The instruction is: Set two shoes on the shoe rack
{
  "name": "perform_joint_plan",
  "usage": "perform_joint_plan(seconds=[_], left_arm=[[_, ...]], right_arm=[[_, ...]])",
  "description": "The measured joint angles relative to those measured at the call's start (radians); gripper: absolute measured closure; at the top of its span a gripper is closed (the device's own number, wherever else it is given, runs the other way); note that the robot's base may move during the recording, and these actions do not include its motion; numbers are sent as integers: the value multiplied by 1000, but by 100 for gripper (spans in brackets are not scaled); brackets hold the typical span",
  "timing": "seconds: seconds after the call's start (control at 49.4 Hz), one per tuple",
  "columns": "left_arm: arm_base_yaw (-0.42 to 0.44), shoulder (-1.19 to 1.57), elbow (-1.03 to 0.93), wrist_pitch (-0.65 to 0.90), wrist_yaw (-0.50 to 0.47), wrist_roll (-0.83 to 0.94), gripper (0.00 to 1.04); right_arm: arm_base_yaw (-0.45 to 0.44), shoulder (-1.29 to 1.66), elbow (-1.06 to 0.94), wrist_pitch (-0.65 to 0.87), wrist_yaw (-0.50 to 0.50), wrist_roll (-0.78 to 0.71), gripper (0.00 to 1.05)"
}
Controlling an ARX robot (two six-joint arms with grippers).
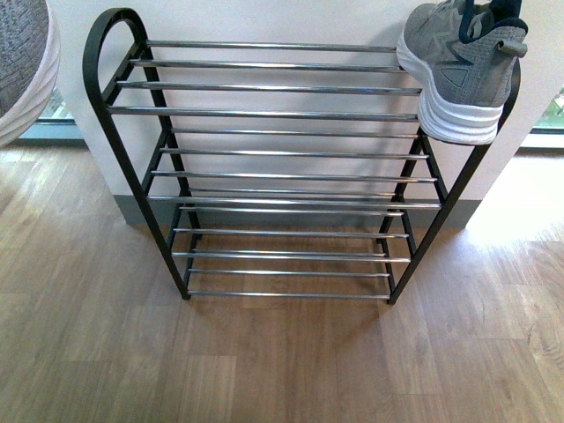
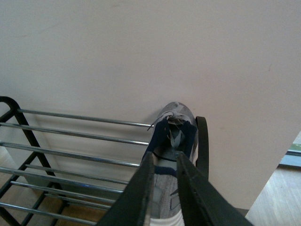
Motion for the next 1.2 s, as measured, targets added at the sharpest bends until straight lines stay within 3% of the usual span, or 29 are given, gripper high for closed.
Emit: perform_joint_plan(seconds=[0.061, 0.912, 1.196], left_arm=[[0, 0, 0, 0, 2, 0, 103], [0, 0, 0, 0, 1, 0, 103], [0, 0, 0, 0, 2, 0, 103]], right_arm=[[0, -52, -64, 18, 2, -1, 104], [2, -531, -467, -60, 4, 3, 103], [2, -757, -493, -256, 3, 3, 103]])
